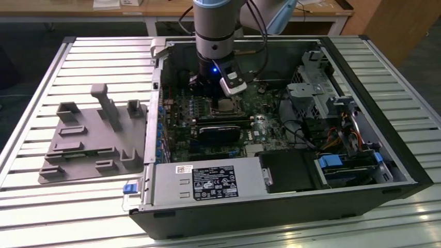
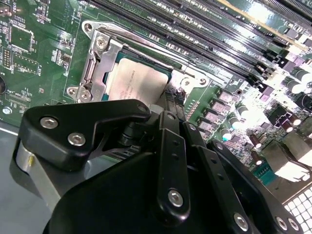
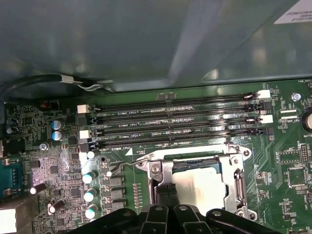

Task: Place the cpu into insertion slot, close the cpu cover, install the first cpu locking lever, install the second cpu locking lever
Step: 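Close the cpu cover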

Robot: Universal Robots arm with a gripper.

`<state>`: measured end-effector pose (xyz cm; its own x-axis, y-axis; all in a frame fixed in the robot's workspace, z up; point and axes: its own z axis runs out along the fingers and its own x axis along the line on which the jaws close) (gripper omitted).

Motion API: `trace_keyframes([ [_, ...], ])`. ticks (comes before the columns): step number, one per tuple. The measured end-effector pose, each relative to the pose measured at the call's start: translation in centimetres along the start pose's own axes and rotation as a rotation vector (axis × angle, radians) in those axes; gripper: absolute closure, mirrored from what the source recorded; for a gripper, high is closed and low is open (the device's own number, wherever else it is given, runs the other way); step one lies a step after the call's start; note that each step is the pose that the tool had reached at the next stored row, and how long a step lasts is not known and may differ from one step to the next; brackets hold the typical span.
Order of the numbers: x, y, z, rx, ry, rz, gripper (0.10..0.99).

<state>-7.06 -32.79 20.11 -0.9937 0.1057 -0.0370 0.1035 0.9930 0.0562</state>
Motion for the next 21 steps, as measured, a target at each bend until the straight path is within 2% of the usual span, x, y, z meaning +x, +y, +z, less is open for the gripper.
trace_keyframes([
  [12,-0.35,0.04,0.01,0.0,-0.0001,0.0,0.98],
  [17,-0.37,0.07,-0.52,0.0,0.0,0.0,0.98],
  [21,-0.29,0.06,-0.52,0.0,-0.0017,0.0,0.98],
])
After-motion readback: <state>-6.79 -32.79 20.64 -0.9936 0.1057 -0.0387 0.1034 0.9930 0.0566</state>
